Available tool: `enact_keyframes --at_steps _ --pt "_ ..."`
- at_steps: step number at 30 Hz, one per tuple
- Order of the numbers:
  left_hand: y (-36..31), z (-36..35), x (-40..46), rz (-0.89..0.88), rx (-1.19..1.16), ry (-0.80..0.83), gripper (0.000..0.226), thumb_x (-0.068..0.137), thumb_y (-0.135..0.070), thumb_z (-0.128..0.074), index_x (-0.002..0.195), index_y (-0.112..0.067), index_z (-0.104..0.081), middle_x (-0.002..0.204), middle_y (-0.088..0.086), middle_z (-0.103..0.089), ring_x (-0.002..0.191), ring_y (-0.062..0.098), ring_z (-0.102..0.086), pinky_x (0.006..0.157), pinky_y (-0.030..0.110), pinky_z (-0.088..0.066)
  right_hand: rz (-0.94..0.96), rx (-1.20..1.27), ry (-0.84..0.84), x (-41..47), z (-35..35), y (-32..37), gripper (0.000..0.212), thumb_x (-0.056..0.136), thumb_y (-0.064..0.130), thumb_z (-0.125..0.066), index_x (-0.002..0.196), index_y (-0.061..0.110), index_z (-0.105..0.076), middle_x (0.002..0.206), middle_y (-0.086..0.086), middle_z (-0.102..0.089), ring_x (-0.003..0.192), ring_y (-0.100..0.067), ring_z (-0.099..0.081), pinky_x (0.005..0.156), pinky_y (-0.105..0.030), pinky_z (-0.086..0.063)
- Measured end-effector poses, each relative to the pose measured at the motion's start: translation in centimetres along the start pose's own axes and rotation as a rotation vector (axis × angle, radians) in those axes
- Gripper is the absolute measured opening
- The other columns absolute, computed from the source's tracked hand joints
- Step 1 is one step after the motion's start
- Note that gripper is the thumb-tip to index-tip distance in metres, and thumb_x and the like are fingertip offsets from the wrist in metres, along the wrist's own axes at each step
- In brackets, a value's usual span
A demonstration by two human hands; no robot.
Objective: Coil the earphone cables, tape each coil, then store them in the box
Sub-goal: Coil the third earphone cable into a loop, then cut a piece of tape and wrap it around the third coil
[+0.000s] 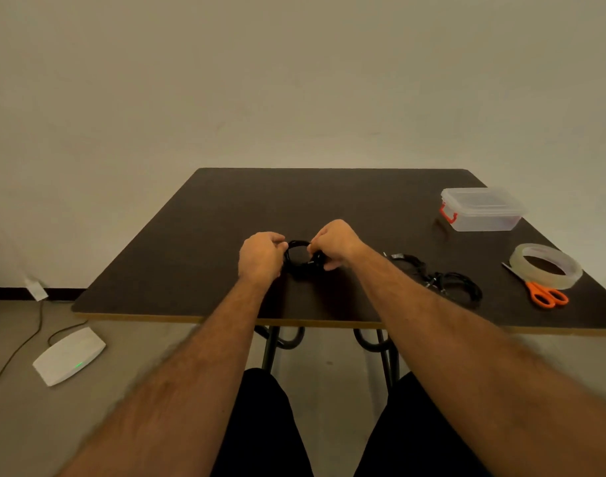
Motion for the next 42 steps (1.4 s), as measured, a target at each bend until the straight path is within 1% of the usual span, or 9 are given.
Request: enact_keyframes --at_steps 6,12,18,24,27,29,31,36,42 --pt "0.6 -1.8 1.1 0.002 0.141 0.065 0.025 0.097 -0.027 -0.058 0.12 -0.022 -0.066 0.102 -0.001 -0.068 0.089 0.013 -0.065 0.084 0.038 -0.059 -0.04 -0.082 0.012 1.7 -0.6 -0.6 0.015 0.086 0.019 -0.073 0.099 0.011 -0.072 0.099 -0.007 -0.07 0.084 -0.018 -0.069 0.071 -0.035 -0.063" --pt "0.3 -1.9 1.2 -0.076 0.268 0.01 0.024 0.098 -0.025 -0.057 0.117 -0.021 -0.071 0.108 0.0 -0.072 0.097 0.014 -0.065 0.087 0.034 -0.055 0.005 -0.26 -0.04 1.9 -0.2 -0.6 0.023 0.091 0.034 -0.066 0.092 0.011 -0.068 0.087 -0.005 -0.067 0.072 -0.019 -0.066 0.063 -0.032 -0.061" --pt "0.3 -1.9 1.1 -0.081 0.285 0.012 0.026 0.099 -0.026 -0.056 0.12 -0.02 -0.068 0.116 0.0 -0.07 0.105 0.013 -0.063 0.093 0.033 -0.053 0.011 -0.214 -0.014 2.1 0.3 -1.0 0.025 0.096 0.038 -0.059 0.101 0.015 -0.067 0.092 -0.003 -0.068 0.08 -0.014 -0.068 0.065 -0.031 -0.061" --pt "0.2 -1.8 1.0 -0.074 0.288 0.001 0.026 0.099 -0.026 -0.056 0.121 -0.02 -0.068 0.115 0.0 -0.07 0.105 0.014 -0.063 0.091 0.033 -0.053 0.121 -0.408 -0.192 1.0 1.5 -1.0 0.029 0.093 0.047 -0.06 0.086 0.019 -0.064 0.081 0.0 -0.068 0.073 -0.015 -0.068 0.07 -0.036 -0.06" --pt "0.2 -2.0 1.0 -0.059 0.286 0.006 0.026 0.099 -0.027 -0.056 0.121 -0.021 -0.068 0.115 -0.001 -0.069 0.104 0.013 -0.063 0.088 0.031 -0.051 0.135 -0.355 -0.201 0.7 1.4 -1.3 0.036 0.093 0.051 -0.058 0.078 0.019 -0.063 0.077 0.0 -0.069 0.069 -0.016 -0.068 0.069 -0.038 -0.06" --pt "0.2 -2.0 1.0 -0.052 0.29 0.002 0.025 0.098 -0.028 -0.056 0.119 -0.022 -0.068 0.114 -0.002 -0.07 0.103 0.012 -0.063 0.085 0.03 -0.05 0.143 -0.364 -0.204 0.3 1.5 -1.1 0.042 0.096 0.054 -0.052 0.074 0.019 -0.062 0.075 0.0 -0.067 0.068 -0.016 -0.067 0.065 -0.035 -0.058" --pt "0.1 -2.0 1.0 -0.052 0.29 -0.003 0.024 0.098 -0.029 -0.056 0.118 -0.022 -0.069 0.112 -0.002 -0.07 0.102 0.012 -0.064 0.084 0.029 -0.049 0.15 -0.397 -0.202 0.0 1.7 -0.7 0.043 0.098 0.053 -0.046 0.077 0.02 -0.062 0.076 0.001 -0.065 0.07 -0.014 -0.064 0.064 -0.033 -0.055" --pt "0.2 -1.8 0.9 -0.042 0.259 -0.023 0.025 0.099 -0.033 -0.054 0.116 -0.022 -0.07 0.106 -0.003 -0.071 0.096 0.01 -0.064 0.081 0.027 -0.049 0.16 -0.417 -0.183 -0.1 1.7 -0.3 0.034 0.101 0.046 -0.045 0.091 0.02 -0.065 0.081 0.003 -0.063 0.079 -0.015 -0.064 0.075 -0.039 -0.058" --pt "-0.7 -1.0 0.6 -0.071 0.201 -0.099 0.024 0.1 -0.03 -0.054 0.116 -0.021 -0.07 0.109 -0.004 -0.07 0.096 0.007 -0.062 0.078 0.022 -0.045 0.194 -0.421 -0.21 -0.5 2.5 -0.1 0.027 0.099 0.043 -0.05 0.088 0.022 -0.064 0.08 0.005 -0.063 0.077 -0.012 -0.063 0.07 -0.035 -0.056"
Point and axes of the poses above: each hand's wrist, its own x-axis towards the middle knuckle, its own z-axis out of the back of the hand, y = z × x, the point moved 6 cm from there along x, towards the middle knuckle
